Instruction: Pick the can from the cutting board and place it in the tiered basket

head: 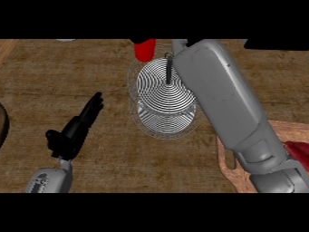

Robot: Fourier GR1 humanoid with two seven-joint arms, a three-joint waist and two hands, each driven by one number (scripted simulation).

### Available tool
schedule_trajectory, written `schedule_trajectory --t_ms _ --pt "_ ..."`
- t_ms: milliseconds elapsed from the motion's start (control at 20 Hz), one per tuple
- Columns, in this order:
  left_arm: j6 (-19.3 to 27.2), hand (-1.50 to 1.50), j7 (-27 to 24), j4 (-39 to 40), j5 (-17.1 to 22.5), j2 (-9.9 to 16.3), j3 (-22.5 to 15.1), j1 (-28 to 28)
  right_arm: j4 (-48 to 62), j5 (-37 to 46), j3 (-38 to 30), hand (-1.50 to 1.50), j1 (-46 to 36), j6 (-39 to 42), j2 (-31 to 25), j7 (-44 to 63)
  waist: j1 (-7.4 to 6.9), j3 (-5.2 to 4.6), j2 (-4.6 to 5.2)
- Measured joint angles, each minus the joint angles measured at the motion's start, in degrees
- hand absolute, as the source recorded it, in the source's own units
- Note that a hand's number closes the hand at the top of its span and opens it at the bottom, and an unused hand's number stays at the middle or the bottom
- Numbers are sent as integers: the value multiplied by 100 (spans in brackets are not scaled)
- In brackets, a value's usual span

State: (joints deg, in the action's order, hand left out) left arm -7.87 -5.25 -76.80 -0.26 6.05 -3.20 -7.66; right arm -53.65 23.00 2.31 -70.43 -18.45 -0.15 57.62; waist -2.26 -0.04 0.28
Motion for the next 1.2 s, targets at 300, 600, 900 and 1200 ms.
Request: schedule_trajectory --t_ms 300,600,900,1200 --pt "50 0 111 -94 23 -12 59 30 -51 -244 42 -150 -72 -747 -30 -29 99 0 -26" --pt "93 0 109 -149 32 19 132 172 -133 929 168 -150 -27 -1467 -394 101 274 -4 -86" --pt "171 0 45 -144 40 25 222 316 -990 1671 -118 -150 447 -1724 -1169 166 502 2 -145" --pt "152 0 24 -239 100 80 304 504 -2881 1599 -563 -150 1684 -1714 -1652 206 650 11 -183"
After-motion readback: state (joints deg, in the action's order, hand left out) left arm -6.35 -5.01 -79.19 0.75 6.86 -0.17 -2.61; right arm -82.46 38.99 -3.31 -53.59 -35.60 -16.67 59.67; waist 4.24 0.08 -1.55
